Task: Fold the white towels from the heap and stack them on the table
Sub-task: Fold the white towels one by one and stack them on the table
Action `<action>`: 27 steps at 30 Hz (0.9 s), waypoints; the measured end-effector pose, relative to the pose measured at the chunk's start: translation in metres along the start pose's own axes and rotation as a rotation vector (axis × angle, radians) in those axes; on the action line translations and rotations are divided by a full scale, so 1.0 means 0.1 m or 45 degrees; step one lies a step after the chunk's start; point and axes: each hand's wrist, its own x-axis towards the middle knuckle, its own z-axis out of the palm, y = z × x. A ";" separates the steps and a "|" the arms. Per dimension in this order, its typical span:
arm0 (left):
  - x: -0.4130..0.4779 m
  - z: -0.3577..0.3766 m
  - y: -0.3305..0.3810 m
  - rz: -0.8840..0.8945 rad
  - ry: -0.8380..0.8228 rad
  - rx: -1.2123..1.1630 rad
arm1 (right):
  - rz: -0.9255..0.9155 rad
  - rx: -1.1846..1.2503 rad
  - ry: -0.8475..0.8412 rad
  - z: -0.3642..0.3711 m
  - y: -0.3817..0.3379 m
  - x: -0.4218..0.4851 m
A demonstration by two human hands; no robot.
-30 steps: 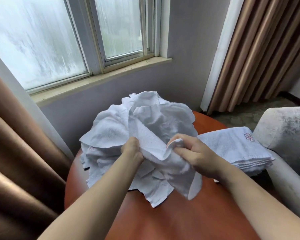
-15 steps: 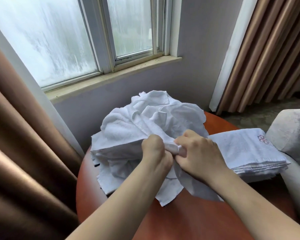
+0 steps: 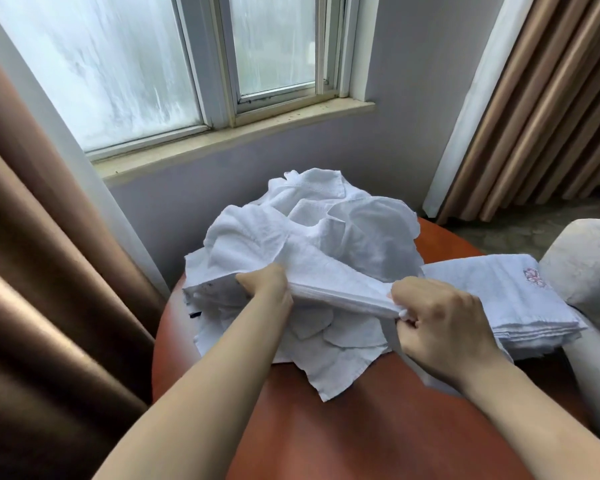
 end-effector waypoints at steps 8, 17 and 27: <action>0.18 -0.06 0.01 0.129 0.178 -0.253 | 0.371 -0.075 -0.017 0.20 0.55 -0.21; 0.16 -0.17 0.06 0.207 0.157 -0.216 | 0.748 -0.072 -0.286 0.37 0.71 -0.12; -0.54 0.14 0.01 -0.002 -0.211 -0.348 | 0.139 -0.067 -0.668 0.03 -0.46 0.46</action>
